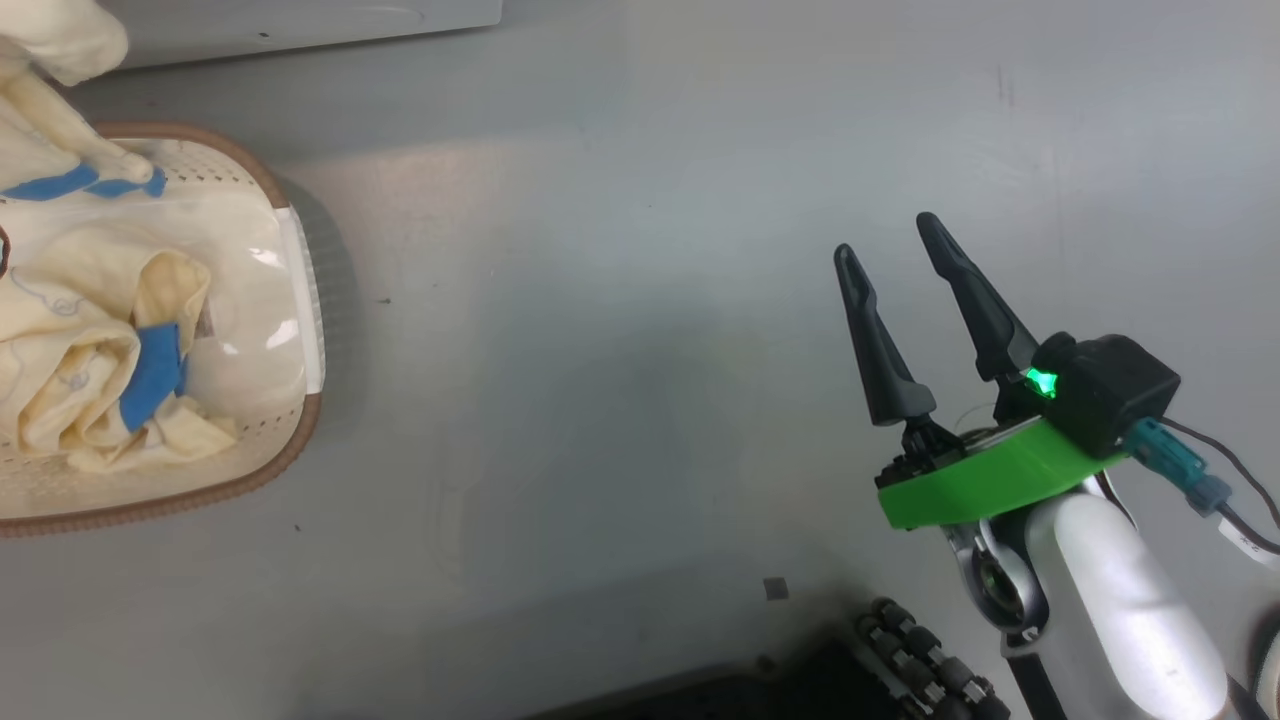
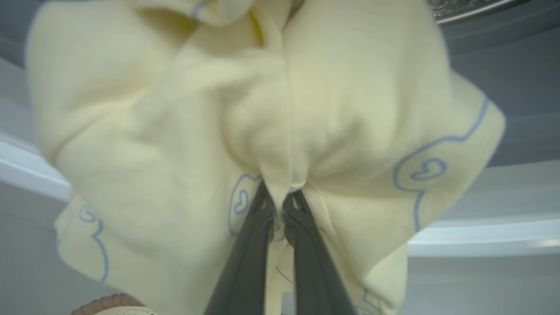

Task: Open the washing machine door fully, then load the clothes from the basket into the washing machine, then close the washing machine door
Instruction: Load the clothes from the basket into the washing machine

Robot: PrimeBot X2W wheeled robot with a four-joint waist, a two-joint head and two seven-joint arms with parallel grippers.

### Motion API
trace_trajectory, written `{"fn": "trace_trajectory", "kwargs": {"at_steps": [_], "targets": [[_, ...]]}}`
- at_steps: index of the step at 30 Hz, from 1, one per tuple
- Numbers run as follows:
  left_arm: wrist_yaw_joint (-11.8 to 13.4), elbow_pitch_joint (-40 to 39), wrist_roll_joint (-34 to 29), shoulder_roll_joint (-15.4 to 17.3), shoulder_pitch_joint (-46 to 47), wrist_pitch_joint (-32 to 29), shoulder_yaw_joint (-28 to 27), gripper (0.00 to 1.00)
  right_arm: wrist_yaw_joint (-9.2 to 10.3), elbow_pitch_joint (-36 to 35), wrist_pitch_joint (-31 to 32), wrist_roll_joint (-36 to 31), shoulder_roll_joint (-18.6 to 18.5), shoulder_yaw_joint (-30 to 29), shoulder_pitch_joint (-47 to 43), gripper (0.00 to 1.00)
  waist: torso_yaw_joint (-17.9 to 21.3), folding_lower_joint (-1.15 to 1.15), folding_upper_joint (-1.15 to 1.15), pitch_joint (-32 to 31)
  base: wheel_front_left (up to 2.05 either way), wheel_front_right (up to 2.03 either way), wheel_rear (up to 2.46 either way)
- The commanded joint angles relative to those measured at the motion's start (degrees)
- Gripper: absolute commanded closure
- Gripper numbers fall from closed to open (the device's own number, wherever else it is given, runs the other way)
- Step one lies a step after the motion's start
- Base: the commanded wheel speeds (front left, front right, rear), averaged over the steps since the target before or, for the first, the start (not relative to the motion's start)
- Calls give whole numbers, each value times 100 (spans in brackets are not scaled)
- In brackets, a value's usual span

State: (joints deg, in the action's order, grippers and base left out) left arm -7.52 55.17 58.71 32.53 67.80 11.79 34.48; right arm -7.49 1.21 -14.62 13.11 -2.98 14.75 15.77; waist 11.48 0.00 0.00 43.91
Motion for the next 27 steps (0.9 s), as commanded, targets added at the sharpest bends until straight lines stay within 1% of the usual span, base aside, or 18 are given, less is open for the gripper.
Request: {"fn": "trace_trajectory", "kwargs": {"at_steps": [1, 6, 10, 19, 22, 24, 27], "targets": [[4, -158, 45, 422, 203, 105, -127, 100, 0, -162, -38, 13, 11, 78, -47, 0, -25, 0, 0, -10, 0, 0, 0], [3, -326, 95, 490, 136, 243, 147, 100, 0, -119, -38, 22, 11, 56, -1, 0, -117, 0, 0, -93, 0, 0, 0], [3, -618, 133, 597, -7, 311, 138, 100, 0, -56, -38, 50, 11, 50, 12, 0, -195, 0, 0, -236, 0, 0, 0], [3, -1556, -421, 909, -167, 319, -595, 100, 0, 38, -38, 141, 11, 87, 86, 0, -268, 0, 0, -383, 0, 0, 0], [3, -1739, -478, 1078, -60, 319, -616, 100, 0, 20, -38, 187, 11, 122, 108, 0, -245, 0, 0, -301, 0, 0, 0], [3, -1808, -496, 1233, 117, 298, -531, 100, 0, -1, -38, 221, 11, 147, 119, 0, -219, 0, 0, -198, 0, 0, 0], [3, -1924, -499, 1470, 551, 106, -364, 100, 0, -45, -38, 277, 11, 169, 143, 0, -164, 0, 0, 12, 0, 0, 0]]}}
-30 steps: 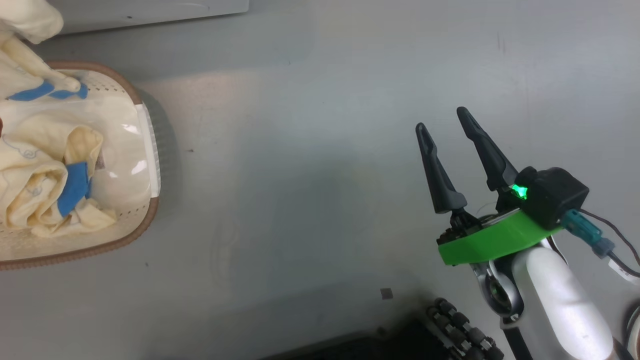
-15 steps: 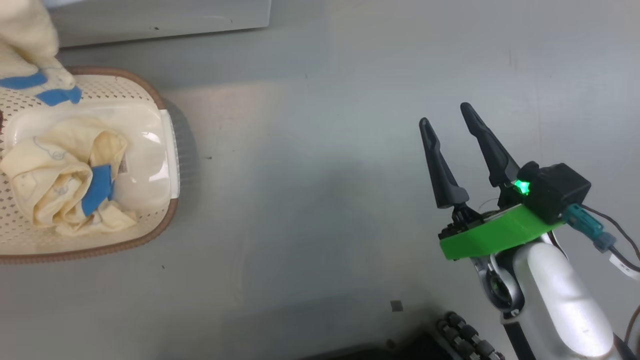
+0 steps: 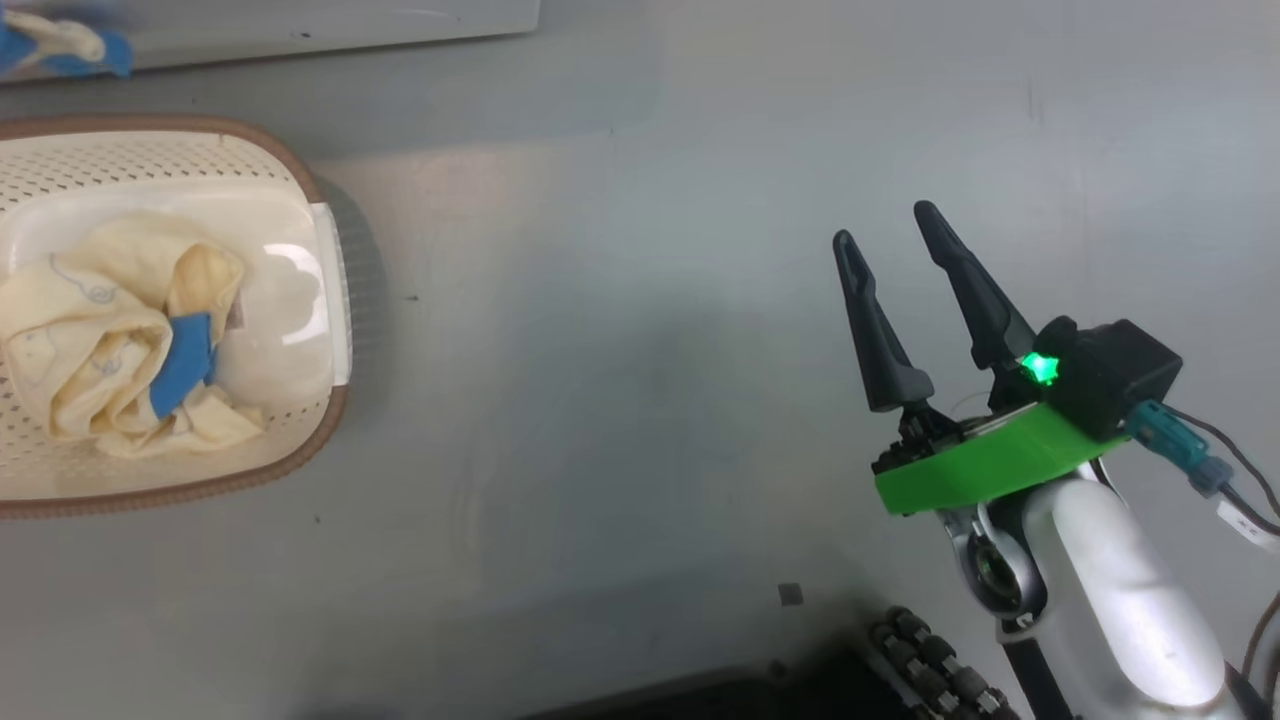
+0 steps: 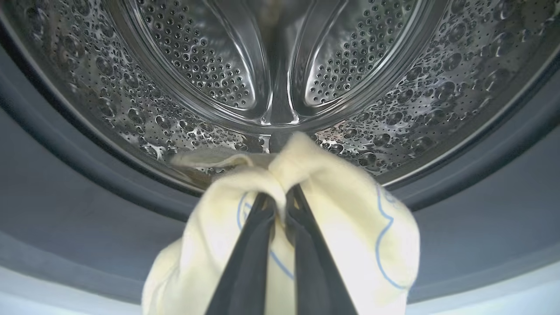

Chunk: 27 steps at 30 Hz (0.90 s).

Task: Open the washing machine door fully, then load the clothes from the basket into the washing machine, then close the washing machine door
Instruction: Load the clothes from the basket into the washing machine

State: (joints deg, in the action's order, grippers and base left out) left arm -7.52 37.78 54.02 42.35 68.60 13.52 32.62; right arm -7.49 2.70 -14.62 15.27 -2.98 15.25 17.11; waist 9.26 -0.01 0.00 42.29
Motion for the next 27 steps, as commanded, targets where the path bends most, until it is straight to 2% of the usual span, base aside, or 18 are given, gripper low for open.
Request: {"fn": "trace_trajectory", "kwargs": {"at_steps": [1, 9, 12, 19, 27], "targets": [[3, -226, -35, 566, 645, -154, -110, 100, 0, -210, -38, 82, 11, 116, 16, 0, 77, 1, 0, 249, 0, 0, 0], [3, -348, -136, 992, 2096, -745, 459, 100, 0, -330, -38, 268, 11, 259, 116, 0, 310, 1, 0, 763, 0, 0, 0], [3, -271, -122, 1037, 2774, -869, 642, 100, 0, -375, -38, 365, 11, 362, 167, 0, 433, 1, 0, 930, 0, 0, 0], [3, 189, -289, 983, 4289, -465, 946, 100, 0, -508, -38, 549, 11, 490, 230, 0, 643, 1, 0, 1219, 0, 0, 0], [3, 761, 18, 880, 4449, -404, 1791, 100, 0, -515, -38, 599, 11, 532, 237, 0, 664, 1, 0, 1304, 0, 0, 0]]}}
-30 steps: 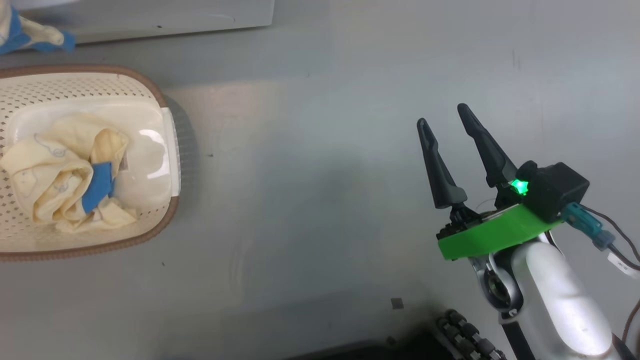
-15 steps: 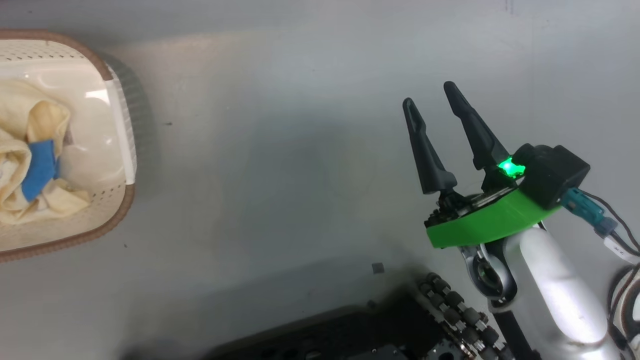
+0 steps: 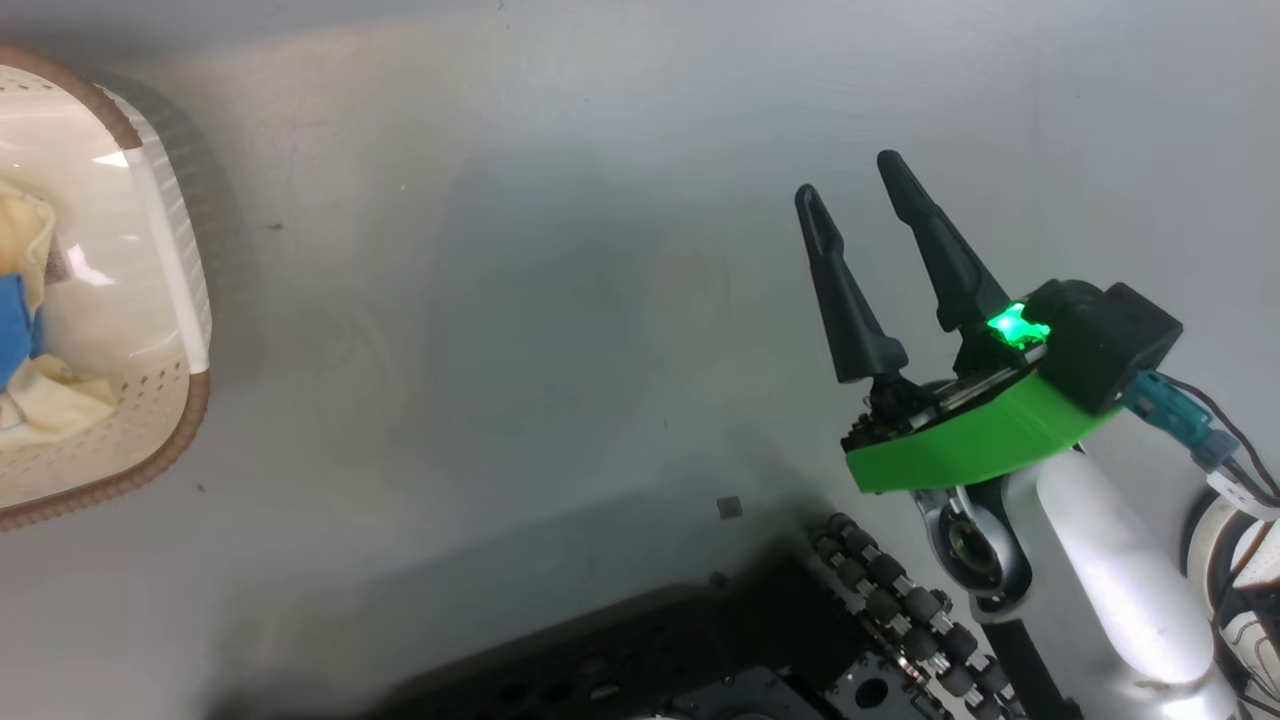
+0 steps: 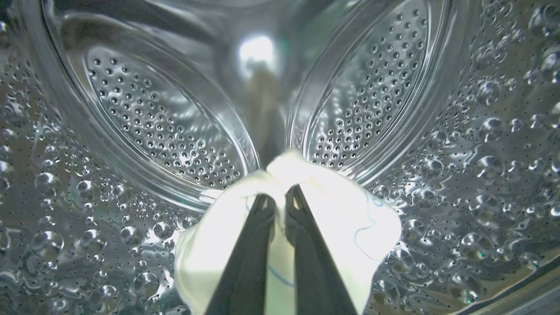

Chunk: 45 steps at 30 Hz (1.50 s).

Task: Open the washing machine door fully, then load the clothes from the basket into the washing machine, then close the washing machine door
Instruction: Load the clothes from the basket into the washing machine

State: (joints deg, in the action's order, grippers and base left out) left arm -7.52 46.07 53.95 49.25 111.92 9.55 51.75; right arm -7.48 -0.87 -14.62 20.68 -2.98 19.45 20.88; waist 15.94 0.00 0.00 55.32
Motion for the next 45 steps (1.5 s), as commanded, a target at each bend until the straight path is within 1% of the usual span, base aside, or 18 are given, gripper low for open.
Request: {"fn": "trace_trajectory", "kwargs": {"at_steps": [1, 7, 13, 14, 15, 16, 24, 31, 37, 45], "targets": [[3, -34, 76, 187, 95, -31, -26, 100, -1, -159, -38, 57, 11, 111, -132, 0, -7, 0, 0, 6, 0, 0, 0], [3, 125, 366, 207, 72, -113, 449, 100, -1, -143, -38, 24, 11, 90, -101, 0, -33, 0, 0, 39, 0, 0, 0], [3, 290, 612, 216, 103, -77, 799, 100, -1, -114, -38, 18, 11, 94, -67, 0, -62, 0, 0, 41, 0, 0, 0], [3, 320, 652, 214, 107, -68, 849, 87, -1, -110, -38, 17, 11, 92, -62, 0, -68, 0, 0, 36, 0, 0, 0], [3, 352, 688, 210, 113, -57, 896, 32, -1, -107, -38, 14, 11, 89, -57, 0, -75, 0, 0, 31, 0, 0, 0], [3, 385, 723, 201, 120, -50, 943, 0, -1, -103, -38, 10, 11, 84, -53, 0, -83, 0, 0, 25, 0, 0, 0], [3, 439, 957, 148, 107, 57, 1281, 0, -1, -71, -38, -65, 11, 36, -32, 0, -161, 0, 0, -52, 0, 0, 0], [3, 383, 1267, 56, -180, 275, 1567, 0, -1, -36, -38, -207, 11, -46, -2, 0, -276, 0, 0, -321, 0, 0, 0], [3, 253, 1488, -57, -706, 453, 1783, 0, -1, 41, -38, -395, 11, -198, -25, 0, -457, 0, 0, -733, 0, 0, 0], [3, 72, 1662, -208, -1610, 539, 1848, 0, -1, 239, -38, -584, 11, -252, -99, 0, -670, 0, 0, -1496, 0, 0, 0]]}}
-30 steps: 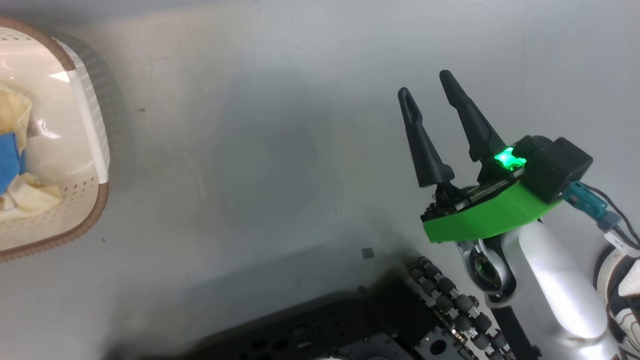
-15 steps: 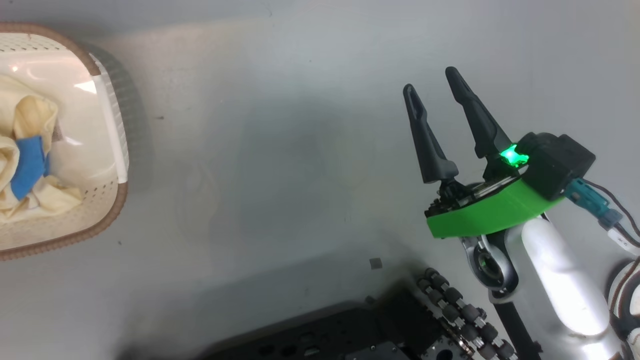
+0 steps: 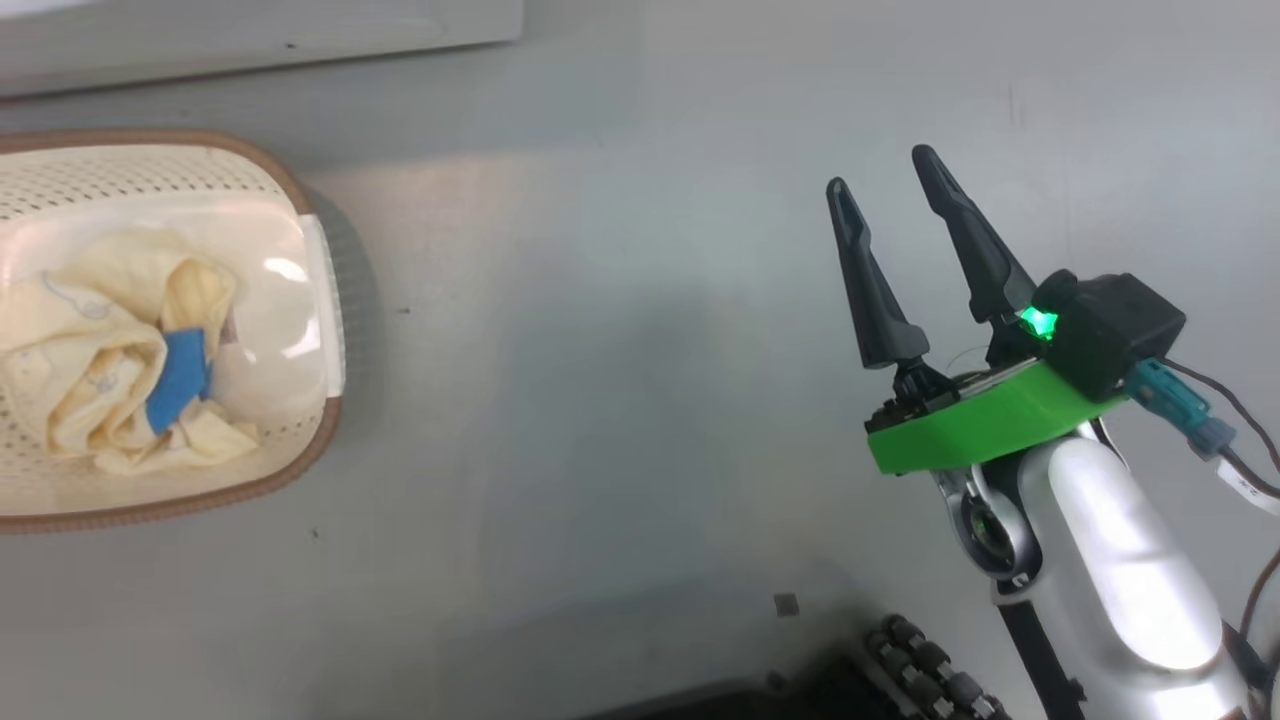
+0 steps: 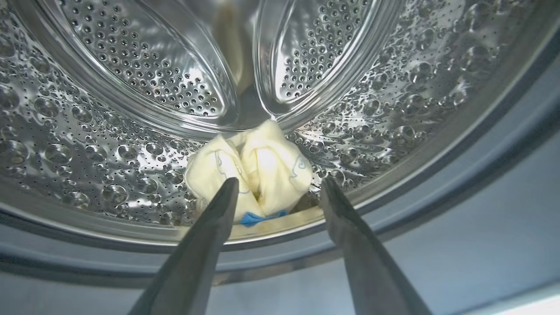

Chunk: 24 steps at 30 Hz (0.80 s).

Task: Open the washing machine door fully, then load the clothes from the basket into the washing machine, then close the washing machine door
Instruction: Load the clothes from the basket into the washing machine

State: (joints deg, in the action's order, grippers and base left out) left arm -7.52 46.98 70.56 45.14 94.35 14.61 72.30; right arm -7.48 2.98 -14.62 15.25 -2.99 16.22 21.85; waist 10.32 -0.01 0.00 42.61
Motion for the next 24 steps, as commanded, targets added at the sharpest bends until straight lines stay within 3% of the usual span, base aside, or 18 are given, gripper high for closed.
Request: {"fn": "trace_trajectory", "kwargs": {"at_steps": [1, 7, 24], "targets": [[3, -82, -112, 191, 23, 35, -214, 0, -1, -114, -38, -60, 12, 53, -216, 0, -144, 1, 0, -346, 0, 0, 0], [3, -471, -490, 55, -966, 38, -755, 0, -1, 79, -38, -165, 12, 2, -327, 0, -341, 1, 0, -972, 0, 0, 0], [15, -1415, -1554, -600, -4222, 39, -3312, 0, -1, 569, -38, -306, 12, -157, -701, 0, -748, 1, 0, -2566, 0, 0, 0]]}}
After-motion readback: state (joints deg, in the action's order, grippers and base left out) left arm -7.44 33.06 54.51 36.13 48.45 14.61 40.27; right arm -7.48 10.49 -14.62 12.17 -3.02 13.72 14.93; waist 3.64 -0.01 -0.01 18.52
